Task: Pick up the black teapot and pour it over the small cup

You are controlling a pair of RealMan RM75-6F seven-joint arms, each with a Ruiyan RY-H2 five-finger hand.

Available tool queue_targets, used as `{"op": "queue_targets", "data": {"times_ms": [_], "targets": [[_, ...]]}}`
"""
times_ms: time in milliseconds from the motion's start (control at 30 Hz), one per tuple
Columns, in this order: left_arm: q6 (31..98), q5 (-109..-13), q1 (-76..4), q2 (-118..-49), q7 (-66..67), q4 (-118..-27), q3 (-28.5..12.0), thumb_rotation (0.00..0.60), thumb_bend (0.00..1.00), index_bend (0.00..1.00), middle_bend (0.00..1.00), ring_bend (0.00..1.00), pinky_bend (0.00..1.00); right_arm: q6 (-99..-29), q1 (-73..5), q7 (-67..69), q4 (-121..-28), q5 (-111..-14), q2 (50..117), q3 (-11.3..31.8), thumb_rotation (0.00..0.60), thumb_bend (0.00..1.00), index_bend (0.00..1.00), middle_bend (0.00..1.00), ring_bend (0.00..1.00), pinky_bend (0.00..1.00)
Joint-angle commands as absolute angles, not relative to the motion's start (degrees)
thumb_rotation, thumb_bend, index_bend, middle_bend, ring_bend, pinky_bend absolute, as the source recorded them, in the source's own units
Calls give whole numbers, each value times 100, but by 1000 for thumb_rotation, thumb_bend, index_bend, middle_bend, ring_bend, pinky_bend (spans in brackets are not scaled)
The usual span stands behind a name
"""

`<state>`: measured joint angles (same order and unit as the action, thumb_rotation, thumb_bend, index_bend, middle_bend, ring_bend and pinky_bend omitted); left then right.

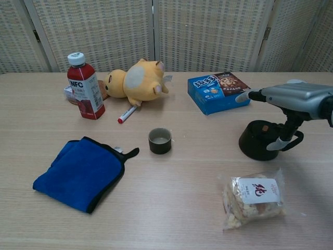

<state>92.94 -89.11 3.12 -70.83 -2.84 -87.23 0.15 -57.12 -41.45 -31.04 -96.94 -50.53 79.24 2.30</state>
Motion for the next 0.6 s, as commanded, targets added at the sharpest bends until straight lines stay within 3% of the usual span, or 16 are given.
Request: {"op": "queue_targets", "data": {"times_ms": [33,600], "targets": [[9293,-8912,312,-7087,-292,-8717,13,600,3,124,0,0,0,-5704,-4145,-3124,-9573,-5030,7998,237,600,0,0,0,0,9],[9305,-8929,325,-7059,-256,-8768,10,600,3,124,0,0,0,-5641,-4016,-3103,-9189,-4849,7913,212,600,0,0,0,0,9]]}}
